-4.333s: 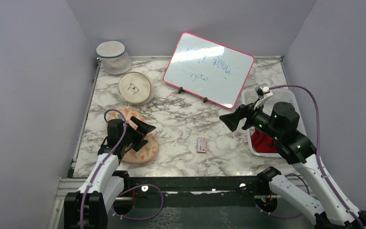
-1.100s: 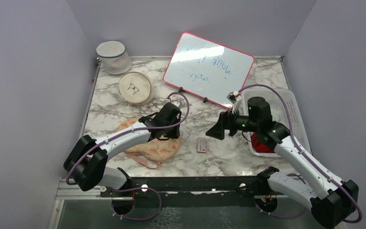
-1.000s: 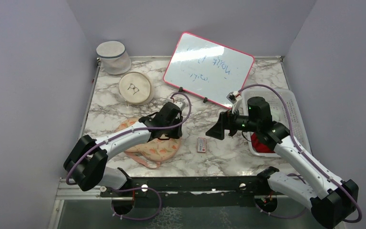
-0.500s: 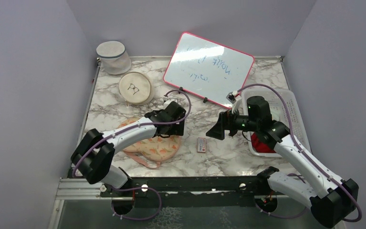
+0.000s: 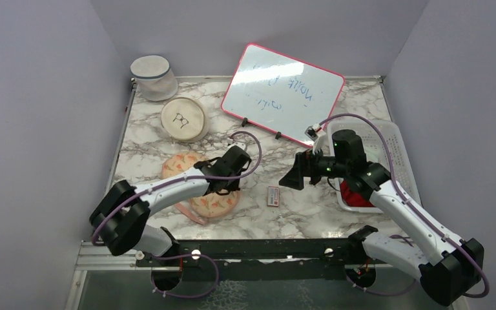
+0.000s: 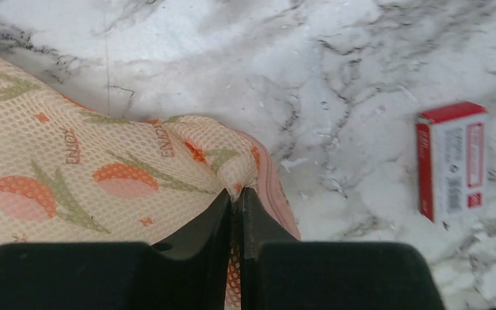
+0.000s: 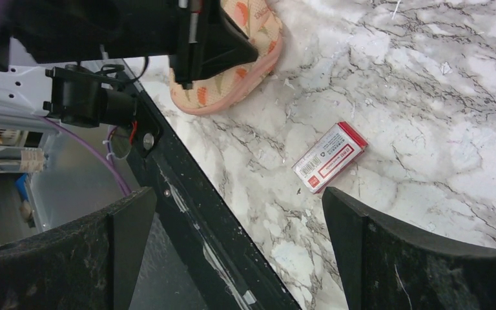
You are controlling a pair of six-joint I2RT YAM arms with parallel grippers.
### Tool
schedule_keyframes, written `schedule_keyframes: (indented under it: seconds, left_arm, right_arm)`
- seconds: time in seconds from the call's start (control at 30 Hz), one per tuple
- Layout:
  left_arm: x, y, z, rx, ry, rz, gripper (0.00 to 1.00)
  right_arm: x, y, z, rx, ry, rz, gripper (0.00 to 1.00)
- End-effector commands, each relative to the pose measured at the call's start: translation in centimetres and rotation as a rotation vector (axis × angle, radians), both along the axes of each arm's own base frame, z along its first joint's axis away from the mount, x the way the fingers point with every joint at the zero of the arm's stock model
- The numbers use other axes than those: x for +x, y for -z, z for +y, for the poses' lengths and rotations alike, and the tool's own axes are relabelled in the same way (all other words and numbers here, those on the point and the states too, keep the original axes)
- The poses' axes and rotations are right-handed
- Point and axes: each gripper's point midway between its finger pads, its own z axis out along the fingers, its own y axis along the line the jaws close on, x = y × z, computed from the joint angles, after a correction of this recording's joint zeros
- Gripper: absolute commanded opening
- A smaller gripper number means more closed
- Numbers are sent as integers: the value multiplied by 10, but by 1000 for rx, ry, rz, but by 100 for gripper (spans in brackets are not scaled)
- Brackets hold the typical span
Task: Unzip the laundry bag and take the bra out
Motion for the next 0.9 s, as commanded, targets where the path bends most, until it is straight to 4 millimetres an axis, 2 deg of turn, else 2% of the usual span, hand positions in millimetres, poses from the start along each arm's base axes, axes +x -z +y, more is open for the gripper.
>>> schedule_keyframes:
  seconds: [0.0,0.1,0.17,0.27,0.37,0.57,0.73,0.8,0.87]
  left_arm:
    - [-3,-53,-45,-244,282,-149,0]
    - [-21,-82,-69,-377,508,-209,0]
    - [-31,-95,-75,-429,609,-253,0]
    - [-46,-98,-78,-471,723,-289,0]
    - [-57,-85,-74,-461,766,-256,0]
    - [-66,-41,-53,-345,642,-31,0]
    - [-70,-4,-23,-248,344,127,0]
    - [-76,3,-17,-283,210,168,0]
    - [-80,2,-16,-328,158,164,0]
  right_arm:
    - [-1,3,-1,-13,-12,-19,100]
    - [-4,6,2,15,-30,-23,100]
    - [-9,7,7,50,-67,-19,100]
    - [-18,10,16,117,-138,-13,100]
    - [-17,13,21,139,-155,-1,100]
    - [-10,25,28,131,-170,34,100]
    - [-7,33,34,133,-179,59,100]
    - [-7,34,37,134,-184,63,100]
    - [-8,36,39,133,-190,68,100]
